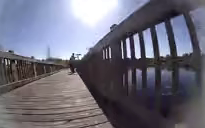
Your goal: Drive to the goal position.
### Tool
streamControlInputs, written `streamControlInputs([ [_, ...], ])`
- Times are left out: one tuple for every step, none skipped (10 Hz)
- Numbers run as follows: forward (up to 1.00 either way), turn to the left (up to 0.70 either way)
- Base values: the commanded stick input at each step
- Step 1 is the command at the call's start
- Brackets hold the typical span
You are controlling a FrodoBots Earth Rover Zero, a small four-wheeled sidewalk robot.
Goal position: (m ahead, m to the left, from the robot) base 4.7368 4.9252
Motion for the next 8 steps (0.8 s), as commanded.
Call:
streamControlInputs([
  [0.04, 0.49],
  [0.04, 0.68],
  [0.04, 0.7],
  [0.04, 0.7],
  [0.04, 0.7],
  [0.04, 0.7],
  [0.04, 0.7],
  [0.04, 0.7],
])
